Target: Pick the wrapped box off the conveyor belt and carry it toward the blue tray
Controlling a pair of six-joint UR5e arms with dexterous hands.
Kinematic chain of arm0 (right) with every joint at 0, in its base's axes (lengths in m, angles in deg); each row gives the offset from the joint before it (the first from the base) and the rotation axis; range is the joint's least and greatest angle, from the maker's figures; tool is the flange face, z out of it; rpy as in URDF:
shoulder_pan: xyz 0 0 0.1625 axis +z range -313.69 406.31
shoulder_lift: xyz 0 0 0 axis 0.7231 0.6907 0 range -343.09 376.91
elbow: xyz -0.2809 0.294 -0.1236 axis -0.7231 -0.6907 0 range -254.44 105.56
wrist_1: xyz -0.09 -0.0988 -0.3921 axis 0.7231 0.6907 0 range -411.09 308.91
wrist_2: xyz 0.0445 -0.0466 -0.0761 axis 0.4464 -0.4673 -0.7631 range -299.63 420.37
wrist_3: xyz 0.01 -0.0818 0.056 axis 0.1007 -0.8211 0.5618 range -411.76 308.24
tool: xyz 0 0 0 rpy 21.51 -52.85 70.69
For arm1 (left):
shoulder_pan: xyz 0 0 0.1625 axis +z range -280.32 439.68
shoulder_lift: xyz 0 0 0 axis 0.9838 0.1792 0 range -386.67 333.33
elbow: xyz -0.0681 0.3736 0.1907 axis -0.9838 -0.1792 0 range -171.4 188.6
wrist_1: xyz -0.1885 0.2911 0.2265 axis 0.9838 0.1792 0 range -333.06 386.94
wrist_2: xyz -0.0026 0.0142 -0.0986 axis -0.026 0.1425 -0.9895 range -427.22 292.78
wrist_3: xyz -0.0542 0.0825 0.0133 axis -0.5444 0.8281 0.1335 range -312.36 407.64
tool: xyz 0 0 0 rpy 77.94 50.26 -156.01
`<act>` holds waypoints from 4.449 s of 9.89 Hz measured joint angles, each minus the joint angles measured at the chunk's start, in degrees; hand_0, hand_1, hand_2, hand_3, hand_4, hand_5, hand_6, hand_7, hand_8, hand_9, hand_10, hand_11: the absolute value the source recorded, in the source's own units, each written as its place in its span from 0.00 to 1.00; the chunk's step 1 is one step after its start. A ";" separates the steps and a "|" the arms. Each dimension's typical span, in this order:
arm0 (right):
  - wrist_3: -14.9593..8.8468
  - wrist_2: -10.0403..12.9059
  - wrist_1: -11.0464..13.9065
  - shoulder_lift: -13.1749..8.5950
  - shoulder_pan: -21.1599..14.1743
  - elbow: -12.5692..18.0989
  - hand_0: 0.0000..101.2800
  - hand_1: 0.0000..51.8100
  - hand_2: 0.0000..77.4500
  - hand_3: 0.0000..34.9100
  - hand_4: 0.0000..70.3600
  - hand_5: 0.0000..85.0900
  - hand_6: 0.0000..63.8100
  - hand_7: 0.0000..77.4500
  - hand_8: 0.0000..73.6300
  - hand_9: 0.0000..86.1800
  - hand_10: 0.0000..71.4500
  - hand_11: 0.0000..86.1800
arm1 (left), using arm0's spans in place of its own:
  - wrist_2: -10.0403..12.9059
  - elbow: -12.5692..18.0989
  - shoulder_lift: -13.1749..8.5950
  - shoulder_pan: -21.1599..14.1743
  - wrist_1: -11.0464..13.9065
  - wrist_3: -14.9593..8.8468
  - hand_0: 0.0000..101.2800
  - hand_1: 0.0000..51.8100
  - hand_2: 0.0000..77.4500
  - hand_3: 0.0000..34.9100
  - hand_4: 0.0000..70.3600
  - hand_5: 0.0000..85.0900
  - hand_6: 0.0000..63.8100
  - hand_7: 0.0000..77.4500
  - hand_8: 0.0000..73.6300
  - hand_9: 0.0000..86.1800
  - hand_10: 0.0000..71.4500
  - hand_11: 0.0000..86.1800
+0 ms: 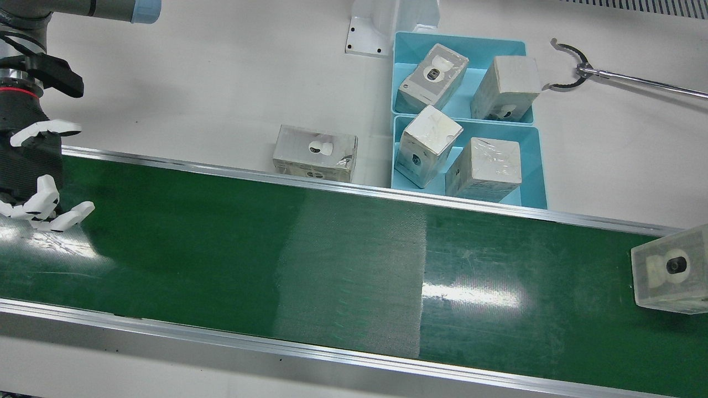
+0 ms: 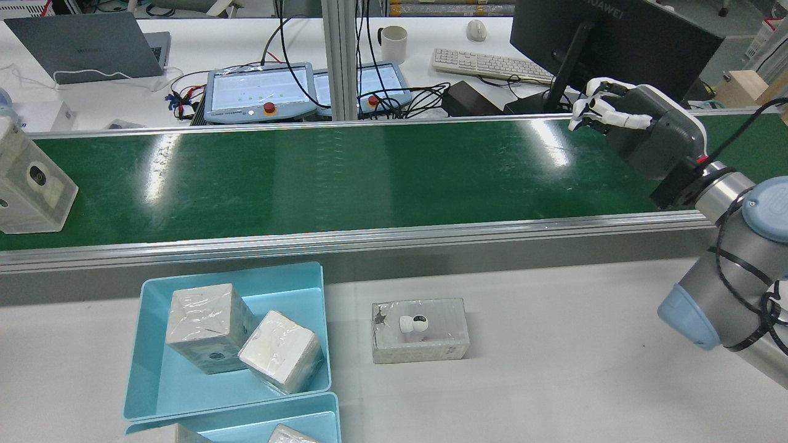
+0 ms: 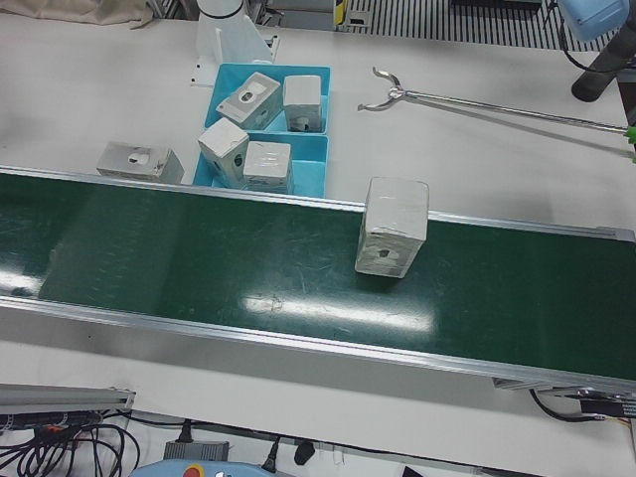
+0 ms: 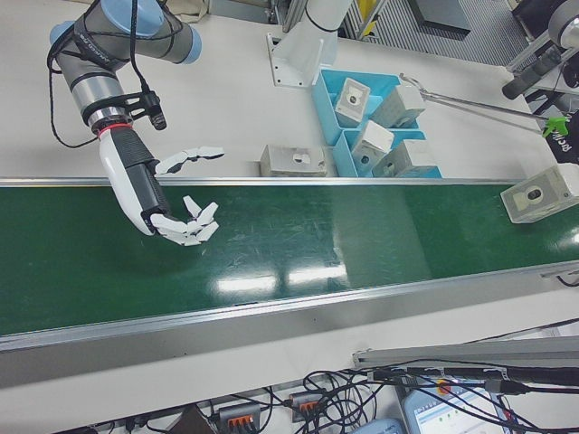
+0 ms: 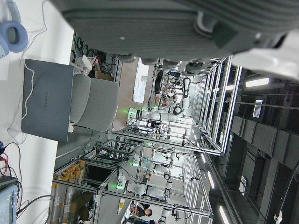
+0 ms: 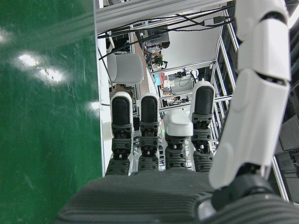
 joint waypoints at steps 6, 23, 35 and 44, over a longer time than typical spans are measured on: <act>0.59 -1.95 -0.05 0.15 -0.06 0.03 0.45 0.05 0.18 0.02 0.56 0.43 0.65 0.81 0.40 0.45 0.44 0.51 | 0.00 0.00 0.00 0.00 0.00 0.00 0.00 0.00 0.01 0.00 0.00 0.01 0.00 0.01 0.01 0.00 0.01 0.00; -4.59 1.50 0.04 -10.24 -1.35 1.66 0.53 0.40 0.29 0.01 0.44 0.42 0.52 0.68 0.26 0.34 0.26 0.33 | 0.00 0.00 0.00 0.00 0.00 0.00 0.00 0.00 0.01 0.00 0.00 0.01 0.00 0.01 0.01 0.00 0.01 0.00; -8.04 8.46 5.26 -15.72 -12.88 0.82 0.49 0.32 0.16 0.14 0.12 0.19 0.09 0.27 0.00 0.05 0.01 0.02 | 0.00 0.00 0.00 0.00 0.00 0.00 0.00 0.00 0.01 0.00 0.00 0.01 0.00 0.01 0.01 0.00 0.01 0.00; -7.98 8.52 5.36 -16.48 -12.96 0.83 0.50 0.38 0.23 0.18 0.15 0.20 0.10 0.30 0.01 0.06 0.01 0.02 | 0.00 0.00 0.00 0.00 0.00 0.00 0.00 0.00 0.01 0.00 0.00 0.01 0.00 0.01 0.01 0.00 0.01 0.01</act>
